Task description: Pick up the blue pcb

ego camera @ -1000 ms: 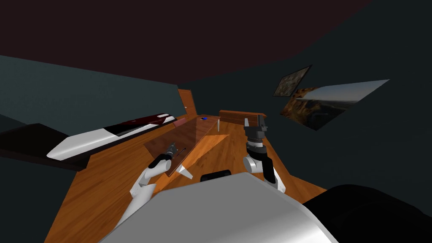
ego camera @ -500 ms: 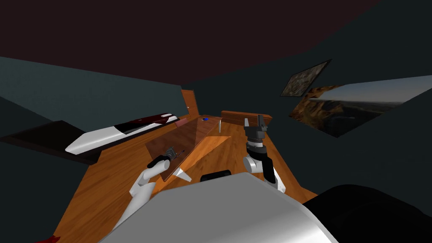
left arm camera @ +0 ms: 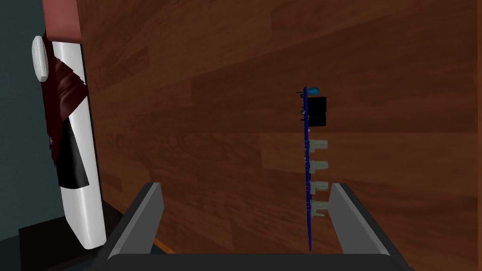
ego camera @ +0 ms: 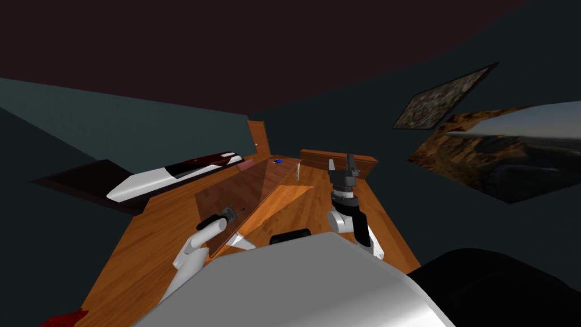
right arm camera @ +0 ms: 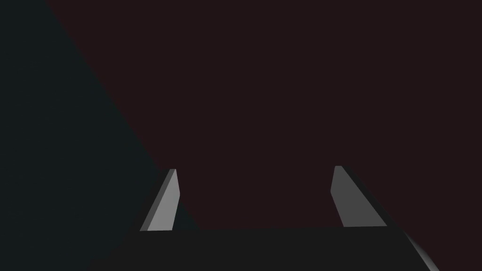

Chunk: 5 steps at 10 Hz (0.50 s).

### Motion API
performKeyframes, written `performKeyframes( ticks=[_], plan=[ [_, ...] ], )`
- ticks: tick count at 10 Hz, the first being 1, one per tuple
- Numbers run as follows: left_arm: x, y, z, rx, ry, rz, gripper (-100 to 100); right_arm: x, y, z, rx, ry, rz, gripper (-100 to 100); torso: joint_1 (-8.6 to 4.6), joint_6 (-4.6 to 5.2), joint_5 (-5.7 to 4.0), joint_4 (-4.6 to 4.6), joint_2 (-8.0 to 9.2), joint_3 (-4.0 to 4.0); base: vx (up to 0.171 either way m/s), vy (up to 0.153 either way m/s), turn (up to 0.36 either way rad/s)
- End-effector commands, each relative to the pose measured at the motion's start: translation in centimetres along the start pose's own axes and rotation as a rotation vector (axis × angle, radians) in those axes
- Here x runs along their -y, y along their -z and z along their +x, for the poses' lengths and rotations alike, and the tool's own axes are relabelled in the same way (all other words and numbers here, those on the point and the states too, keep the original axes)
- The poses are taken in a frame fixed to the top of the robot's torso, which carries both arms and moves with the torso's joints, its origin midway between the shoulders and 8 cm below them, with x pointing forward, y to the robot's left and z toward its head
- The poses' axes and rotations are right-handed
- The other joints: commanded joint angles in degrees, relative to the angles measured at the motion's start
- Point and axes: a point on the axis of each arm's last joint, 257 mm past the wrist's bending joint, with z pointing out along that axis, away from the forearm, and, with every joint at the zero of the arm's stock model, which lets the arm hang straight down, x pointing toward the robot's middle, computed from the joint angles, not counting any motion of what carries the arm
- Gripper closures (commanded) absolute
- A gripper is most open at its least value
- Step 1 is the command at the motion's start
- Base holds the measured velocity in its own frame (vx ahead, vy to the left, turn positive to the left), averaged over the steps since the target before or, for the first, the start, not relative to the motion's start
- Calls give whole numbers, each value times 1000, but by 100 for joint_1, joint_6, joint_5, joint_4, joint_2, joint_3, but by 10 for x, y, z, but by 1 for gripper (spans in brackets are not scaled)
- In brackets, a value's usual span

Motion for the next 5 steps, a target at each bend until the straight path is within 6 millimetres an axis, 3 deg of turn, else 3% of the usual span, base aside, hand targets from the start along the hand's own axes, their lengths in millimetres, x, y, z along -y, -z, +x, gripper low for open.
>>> performKeyframes(
  ticks=[1,2,3,4,5],
  plan=[
    [-17,-4,-9,16,46,-50,-100,0,0,0,0,0,0,0,0,0,0,0,0,0,127,-30,85],
    [-30,-5,-14,25,68,-78,-100,0,0,0,0,0,0,0,6,1,1,2,7,4,113,-5,66],
    [-55,-5,-22,42,100,-129,-100,0,0,0,0,0,0,0,16,2,3,3,12,7,119,-5,66],
    [-37,-7,-18,32,80,-98,-100,0,0,0,0,0,0,0,17,0,4,3,13,8,54,-8,17],
    [-40,-7,-19,34,84,-105,0,0,0,0,0,0,0,0,17,3,3,7,32,18,10,-1,-3]
  ],
)
